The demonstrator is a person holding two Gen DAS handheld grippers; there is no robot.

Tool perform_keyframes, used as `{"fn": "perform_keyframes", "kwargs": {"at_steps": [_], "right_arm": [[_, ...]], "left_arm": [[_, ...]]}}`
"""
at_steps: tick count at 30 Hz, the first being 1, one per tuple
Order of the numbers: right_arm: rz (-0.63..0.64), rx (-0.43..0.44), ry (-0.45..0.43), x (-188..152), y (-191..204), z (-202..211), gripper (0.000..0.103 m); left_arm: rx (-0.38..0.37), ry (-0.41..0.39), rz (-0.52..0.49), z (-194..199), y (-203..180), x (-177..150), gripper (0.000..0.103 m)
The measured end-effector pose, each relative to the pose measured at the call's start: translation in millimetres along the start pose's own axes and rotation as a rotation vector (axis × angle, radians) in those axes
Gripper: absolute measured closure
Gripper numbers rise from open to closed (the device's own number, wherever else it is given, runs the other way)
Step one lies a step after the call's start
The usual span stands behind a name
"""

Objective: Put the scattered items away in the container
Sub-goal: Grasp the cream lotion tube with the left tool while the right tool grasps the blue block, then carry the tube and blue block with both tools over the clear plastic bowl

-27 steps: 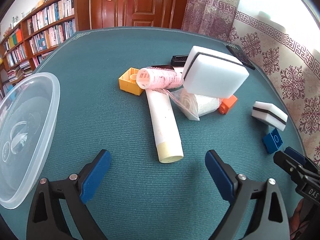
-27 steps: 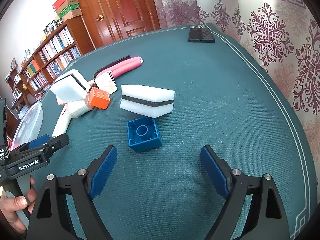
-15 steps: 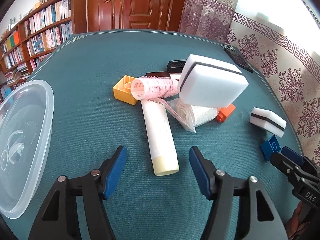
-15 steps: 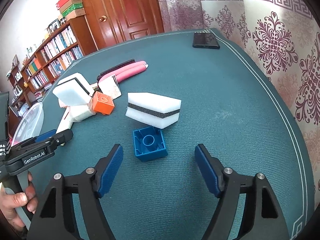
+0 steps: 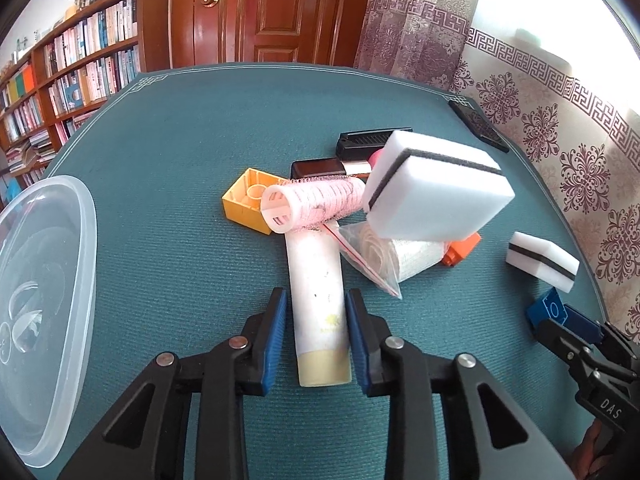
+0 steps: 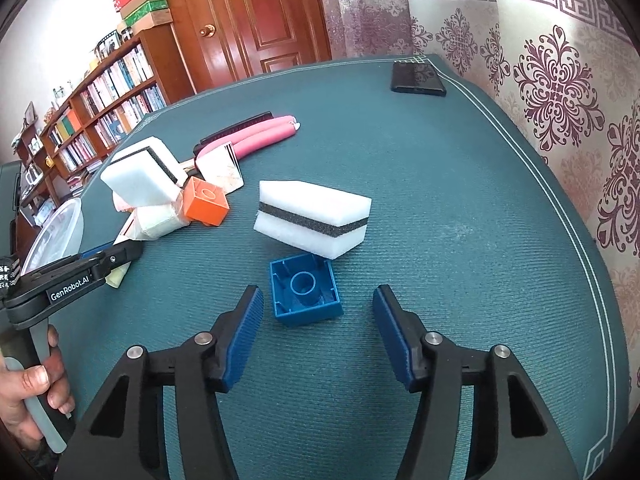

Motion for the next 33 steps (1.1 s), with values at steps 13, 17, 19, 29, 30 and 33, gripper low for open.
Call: {"fn": "perform_keyframes", "kwargs": {"at_steps": [13,17,19,29,30,33], "right_arm": [[0.020,-0.010,-0.001,-3.5,5.3,0.7,0.065],[0.018,-0.004,-0.004,-4.1,4.7,1.6,0.065],[0.016,-0.001,-0.008,-4.2,5.1,2.9,0.065],[0.026,0.035,-0.013,-4.7,15.7,7.7,0.065],[0.026,0.040,-0.016,-4.5,16.7,8.9,0.065],[0.020,0.049,-0.025,-3.3,18.6,12.1,0.066]], "left_arm": [[-0.066,0.013,0.005,8.1,3.5,-4.7,0.074],[-0.086,0.018,0.013,11.5,3.6,-9.0,0.074],[-0.088,0.017,0.008,14.0,3.5,-11.7,0.074],[-0.100,0.011,0.011,27.1,4.8,-17.1,0.074],[-0.100,0.008,0.012,28.8,6.5,-17.7,0.074],[-0.097,-0.005,0.016,33.4,9.3,-16.3,0.074]]}}
Point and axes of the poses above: each gripper's, at about its wrist camera, not at the fingertips, and z roughly against the way its jaws point, y to its left, x to its top, the point moved 1 cm from there along -z, roughly the way its jaws point, and after that the axes turned 11 degrees about x, right-handed, at the moved point
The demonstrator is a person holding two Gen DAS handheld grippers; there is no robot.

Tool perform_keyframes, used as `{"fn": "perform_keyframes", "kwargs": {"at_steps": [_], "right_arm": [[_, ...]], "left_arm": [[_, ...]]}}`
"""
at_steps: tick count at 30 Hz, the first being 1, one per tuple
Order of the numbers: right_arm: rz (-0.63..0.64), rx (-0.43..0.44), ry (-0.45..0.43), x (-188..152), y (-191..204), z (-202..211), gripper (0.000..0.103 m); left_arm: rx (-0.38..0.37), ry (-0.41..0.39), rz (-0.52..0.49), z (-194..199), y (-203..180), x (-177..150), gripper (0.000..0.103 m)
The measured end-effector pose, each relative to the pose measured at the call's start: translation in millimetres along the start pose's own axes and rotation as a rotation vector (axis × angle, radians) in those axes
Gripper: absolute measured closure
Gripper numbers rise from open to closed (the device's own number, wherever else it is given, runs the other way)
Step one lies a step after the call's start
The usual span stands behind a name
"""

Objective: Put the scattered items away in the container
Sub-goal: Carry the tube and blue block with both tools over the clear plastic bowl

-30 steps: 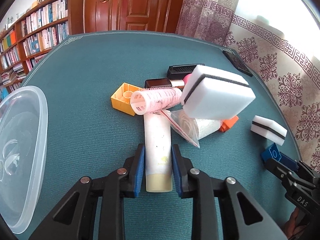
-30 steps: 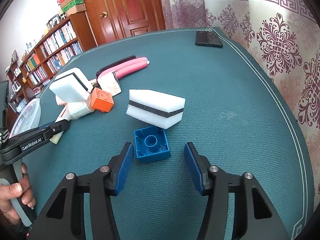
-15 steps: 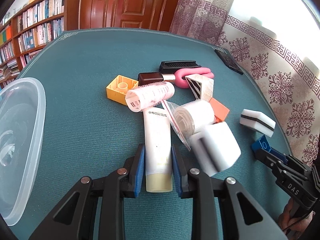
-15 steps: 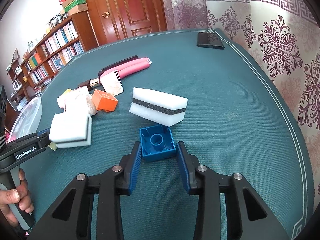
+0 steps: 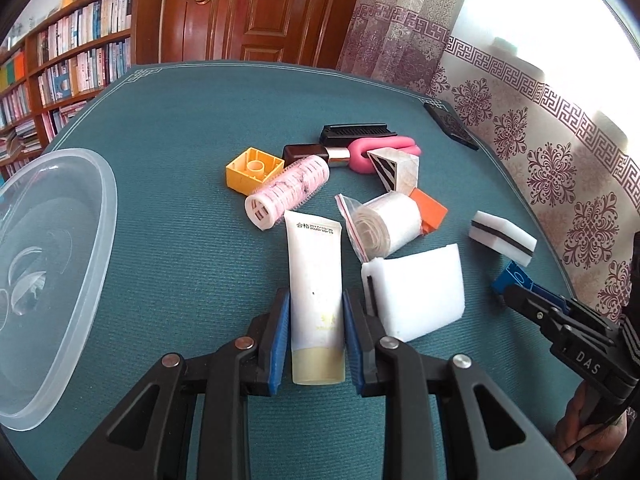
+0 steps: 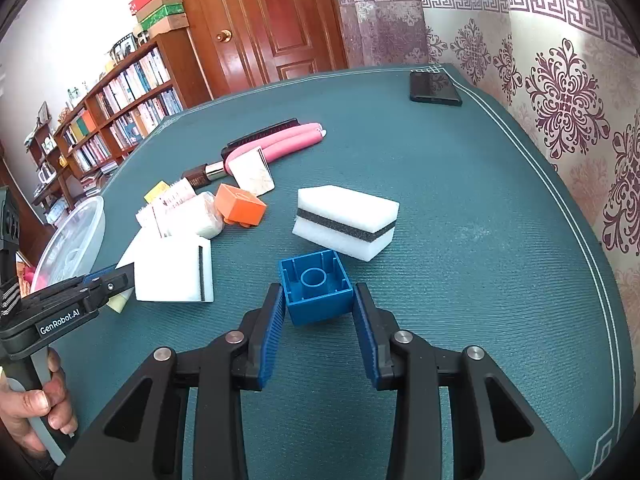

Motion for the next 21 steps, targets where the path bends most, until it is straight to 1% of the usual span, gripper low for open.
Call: {"fn": "perform_keyframes", "kwargs": {"at_steps": [13,21], "right_arm": [[-0.004,0.019,-0.031,2.0,9.8,9.3,0.066],[-0.009,0.034,-0.042,2.7,15.7,13.0,0.066]], "left_arm": [[0.005,-0.046,0.000,14.1,10.6,7.3,0.074],[0.009,-0.067,0.021,19.7,21.4,10.4,0.074]]}}
Point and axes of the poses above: each gripper's, at about its wrist camera, not at the fingertips, and z roughly against the way its jaws point, y to its left, x to its top, the point moved 1 cm from there along -z, roughly the way its jaws point, and after that the axes turned 11 degrees about x, right-handed, at the moved point
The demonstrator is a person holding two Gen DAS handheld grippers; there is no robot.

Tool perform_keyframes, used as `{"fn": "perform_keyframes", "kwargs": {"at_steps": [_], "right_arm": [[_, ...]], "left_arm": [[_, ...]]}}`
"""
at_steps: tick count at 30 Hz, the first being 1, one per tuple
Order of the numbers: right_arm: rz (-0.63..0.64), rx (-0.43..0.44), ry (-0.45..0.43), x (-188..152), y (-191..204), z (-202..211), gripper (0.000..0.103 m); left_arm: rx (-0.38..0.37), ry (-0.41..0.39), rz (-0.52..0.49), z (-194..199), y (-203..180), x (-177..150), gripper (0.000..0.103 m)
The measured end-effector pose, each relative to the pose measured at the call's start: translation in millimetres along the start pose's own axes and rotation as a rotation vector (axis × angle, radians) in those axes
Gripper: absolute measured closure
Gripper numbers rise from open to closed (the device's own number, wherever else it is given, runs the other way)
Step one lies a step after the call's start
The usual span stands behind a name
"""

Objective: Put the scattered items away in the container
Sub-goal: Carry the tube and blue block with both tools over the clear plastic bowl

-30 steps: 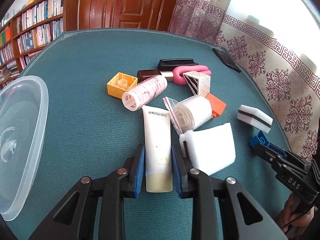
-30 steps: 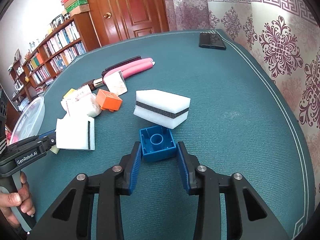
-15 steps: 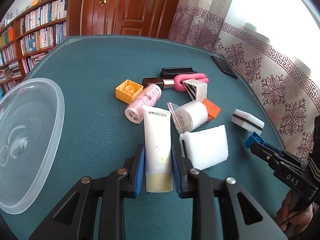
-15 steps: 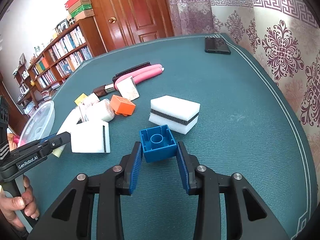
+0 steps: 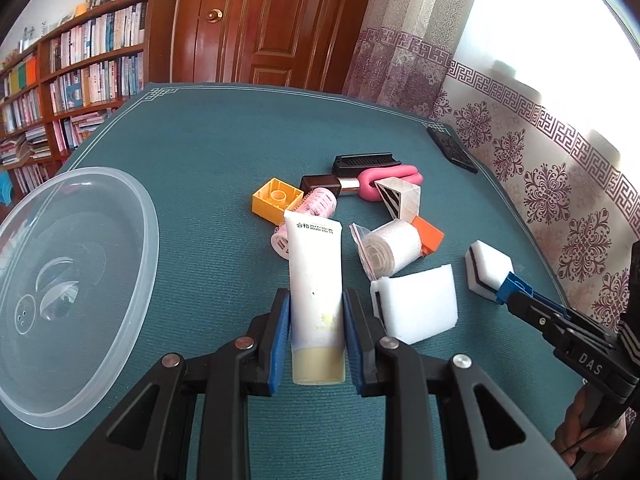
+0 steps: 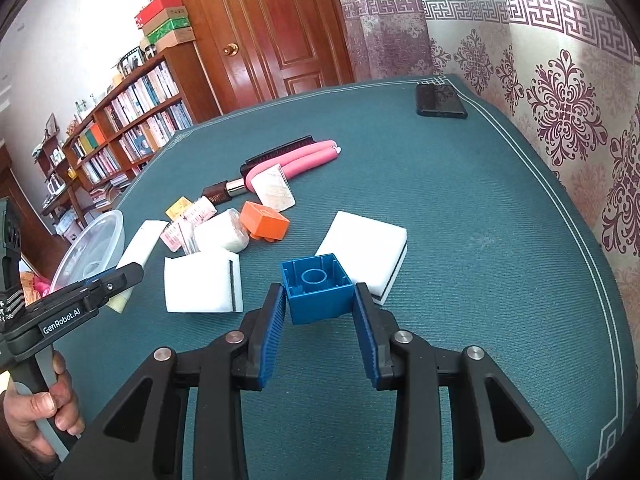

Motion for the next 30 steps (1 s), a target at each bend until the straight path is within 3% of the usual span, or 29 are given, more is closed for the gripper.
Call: {"fn": "perform_keyframes", "kwargs": {"at_steps": [16,30], "right_arm": [[0.027,0.042,-0.021,5.0,35.4,-4.6,0.066],[0.072,0.179,-0.040,23.0,103.8,-33.1,0.066]], "left_arm": [[0.061,-0.065,0.081,12.4,48.0,6.9,0.074],[0.146,-0.112,0.143,24.4,98.7,14.9,0.074]]}}
Point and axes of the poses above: each gripper's, at about its wrist camera, not at the fingertips, and z roughly against the way its jaws point, y to its left, x to its top, the point moved 1 cm from there along -z, roughly the way its jaws point, and after that the axes turned 11 degrees about x, right-handed, at the moved point
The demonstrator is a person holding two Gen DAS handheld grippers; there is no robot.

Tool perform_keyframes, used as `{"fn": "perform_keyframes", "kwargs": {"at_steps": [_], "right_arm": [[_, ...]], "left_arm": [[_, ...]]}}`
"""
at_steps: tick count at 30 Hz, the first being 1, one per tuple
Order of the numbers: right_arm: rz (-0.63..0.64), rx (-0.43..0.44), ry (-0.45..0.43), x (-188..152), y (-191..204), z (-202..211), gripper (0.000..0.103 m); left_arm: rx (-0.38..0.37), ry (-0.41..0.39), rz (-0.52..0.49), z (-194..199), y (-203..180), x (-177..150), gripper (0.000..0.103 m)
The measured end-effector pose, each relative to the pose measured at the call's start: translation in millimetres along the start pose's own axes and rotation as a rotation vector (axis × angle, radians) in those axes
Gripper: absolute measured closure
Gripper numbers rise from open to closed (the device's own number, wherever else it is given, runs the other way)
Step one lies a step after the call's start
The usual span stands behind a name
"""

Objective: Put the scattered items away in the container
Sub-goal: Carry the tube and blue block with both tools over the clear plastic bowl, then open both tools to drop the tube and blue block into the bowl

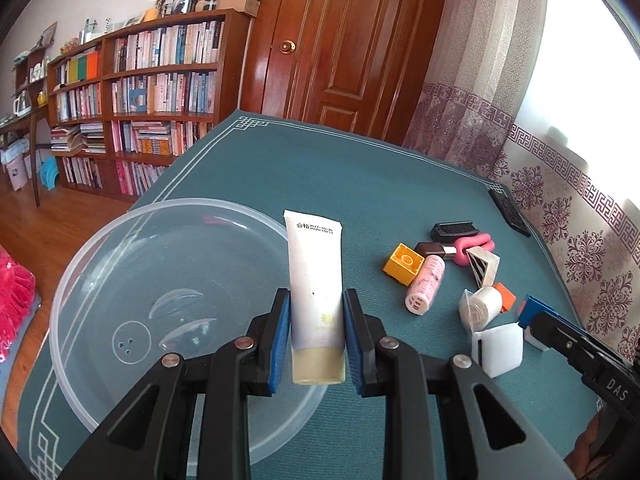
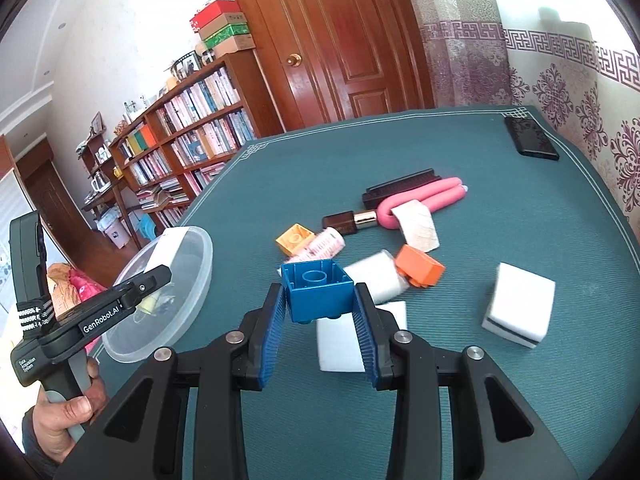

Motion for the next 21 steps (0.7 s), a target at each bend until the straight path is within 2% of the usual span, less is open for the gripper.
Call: {"fn": "perform_keyframes", "kwargs": {"at_steps": [8,21], "right_arm": [[0.055,0.071,0.040,4.1,41.8,-30.1,0.066],[0.127,0.146,0.115,4.8,100.3,-85.4,0.066]], "left_arm": [[0.060,-0.006,0.021,-1.4,34.8,1.8,0.074],[0.109,0.032,0.060,-13.6,90.9,-2.6,0.074]]}}
Point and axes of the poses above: each gripper's, at about its wrist camera, not at the fingertips, and z roughly against the way its jaws point, y to its left, x to its top, the point moved 1 cm from there along -z, roughly the way its jaws point, and after that the axes turned 11 degrees about x, right-handed, at the moved point
